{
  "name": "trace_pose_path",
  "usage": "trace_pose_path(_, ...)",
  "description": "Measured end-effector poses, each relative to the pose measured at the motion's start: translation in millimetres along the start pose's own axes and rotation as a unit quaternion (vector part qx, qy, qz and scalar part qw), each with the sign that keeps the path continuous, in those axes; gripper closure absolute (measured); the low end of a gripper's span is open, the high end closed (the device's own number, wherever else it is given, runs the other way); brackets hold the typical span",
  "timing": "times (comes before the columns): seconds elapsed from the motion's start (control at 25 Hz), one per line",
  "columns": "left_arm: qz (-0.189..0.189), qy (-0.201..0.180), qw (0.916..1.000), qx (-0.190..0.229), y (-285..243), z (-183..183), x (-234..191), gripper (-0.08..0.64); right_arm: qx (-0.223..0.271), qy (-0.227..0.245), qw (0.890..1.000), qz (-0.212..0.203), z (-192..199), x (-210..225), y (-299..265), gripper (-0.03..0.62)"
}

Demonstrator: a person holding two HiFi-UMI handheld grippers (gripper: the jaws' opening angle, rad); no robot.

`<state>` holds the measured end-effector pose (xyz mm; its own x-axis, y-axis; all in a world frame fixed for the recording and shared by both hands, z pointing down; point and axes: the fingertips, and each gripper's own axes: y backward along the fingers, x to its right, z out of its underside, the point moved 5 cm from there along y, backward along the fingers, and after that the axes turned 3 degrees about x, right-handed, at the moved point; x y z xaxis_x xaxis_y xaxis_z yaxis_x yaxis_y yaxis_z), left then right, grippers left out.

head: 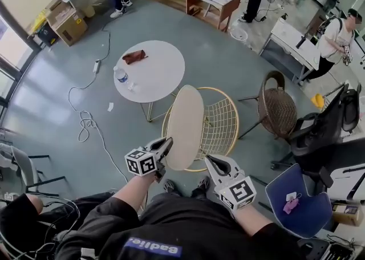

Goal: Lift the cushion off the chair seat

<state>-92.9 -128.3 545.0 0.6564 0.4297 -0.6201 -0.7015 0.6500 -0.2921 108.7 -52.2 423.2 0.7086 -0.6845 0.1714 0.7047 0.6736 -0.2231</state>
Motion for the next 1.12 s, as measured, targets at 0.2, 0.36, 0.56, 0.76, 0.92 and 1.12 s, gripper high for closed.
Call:
trace_pose_path(0.2,0.006,0.002,0.9994,0.035,34,-26,31,0.518,0.021,-0.008,1.000,-0.003,-12,-10,1,0.565)
trace_pose_path(0.36,0.012,-0.002,0.9981,0.060,56,-42,61,0.518,0.032,-0.006,0.999,-0.005,-20,-14,6,0.565)
trace_pose_path(0.56,0.024,0.000,0.9953,0.093,83,-59,95,0.518,0.040,-0.008,0.999,-0.007,-30,-22,11,0.565)
trace_pose_path(0.76,0.037,-0.006,0.9925,0.116,103,-66,126,0.518,0.049,-0.008,0.999,-0.015,-38,-32,14,0.565)
trace_pose_path(0.92,0.042,-0.013,0.9903,0.132,112,-63,136,0.518,0.049,0.002,0.999,-0.019,-41,-37,12,0.566)
trace_pose_path(1.12,0.049,-0.017,0.9890,0.138,114,-59,146,0.518,0.044,0.009,0.999,-0.028,-41,-40,13,0.566)
